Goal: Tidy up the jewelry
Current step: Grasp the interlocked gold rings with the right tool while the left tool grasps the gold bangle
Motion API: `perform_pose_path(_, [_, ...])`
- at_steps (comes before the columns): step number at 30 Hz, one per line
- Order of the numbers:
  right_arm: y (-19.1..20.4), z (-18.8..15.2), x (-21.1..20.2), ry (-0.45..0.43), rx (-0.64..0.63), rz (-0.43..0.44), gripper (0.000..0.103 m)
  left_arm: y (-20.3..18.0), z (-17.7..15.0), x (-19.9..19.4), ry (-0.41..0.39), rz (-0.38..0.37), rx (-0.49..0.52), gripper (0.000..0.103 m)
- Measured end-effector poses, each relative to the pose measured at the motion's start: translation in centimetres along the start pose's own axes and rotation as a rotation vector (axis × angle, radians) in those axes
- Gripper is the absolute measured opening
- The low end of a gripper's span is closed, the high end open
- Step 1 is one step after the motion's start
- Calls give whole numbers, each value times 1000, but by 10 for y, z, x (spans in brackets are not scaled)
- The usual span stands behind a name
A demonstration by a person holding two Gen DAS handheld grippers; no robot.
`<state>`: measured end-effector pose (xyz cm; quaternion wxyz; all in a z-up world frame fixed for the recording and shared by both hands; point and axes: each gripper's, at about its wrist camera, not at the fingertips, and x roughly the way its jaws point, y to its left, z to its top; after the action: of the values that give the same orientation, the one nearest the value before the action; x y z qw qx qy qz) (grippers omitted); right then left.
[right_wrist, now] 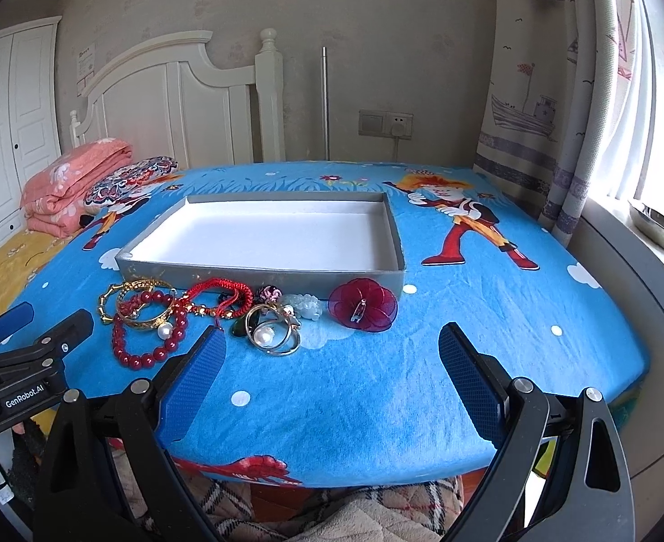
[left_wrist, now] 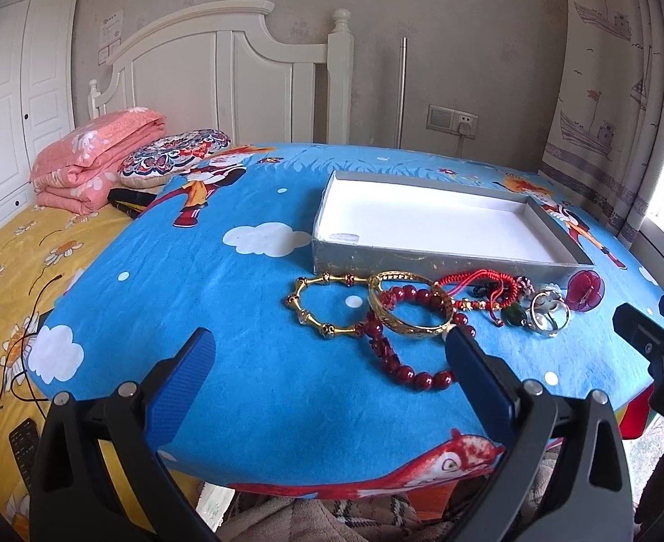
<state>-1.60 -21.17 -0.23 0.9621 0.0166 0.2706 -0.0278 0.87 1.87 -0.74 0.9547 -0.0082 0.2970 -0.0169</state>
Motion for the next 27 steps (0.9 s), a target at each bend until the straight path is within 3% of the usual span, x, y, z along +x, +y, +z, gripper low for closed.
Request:
perform_pose_path(4, [-7,2,4,-4,22,-9,89,1,-2,11,54,-71,-4,98])
perform_pose_path(10, [2,5,15,-7,-11,8,89,1,5,18,29,-61,11,98])
perform_pose_path(16, [24,3,41,53,-64,84,71,5,7,22,-21,-8,38,98])
perform_pose_path(22, [38,1,59,73,-85,81,64,-2,-1,24,-20,-59,83,98])
perform_pose_path(27, [46,-5,74,104,-109,71,59,3,-5,29,1,-92,61,98])
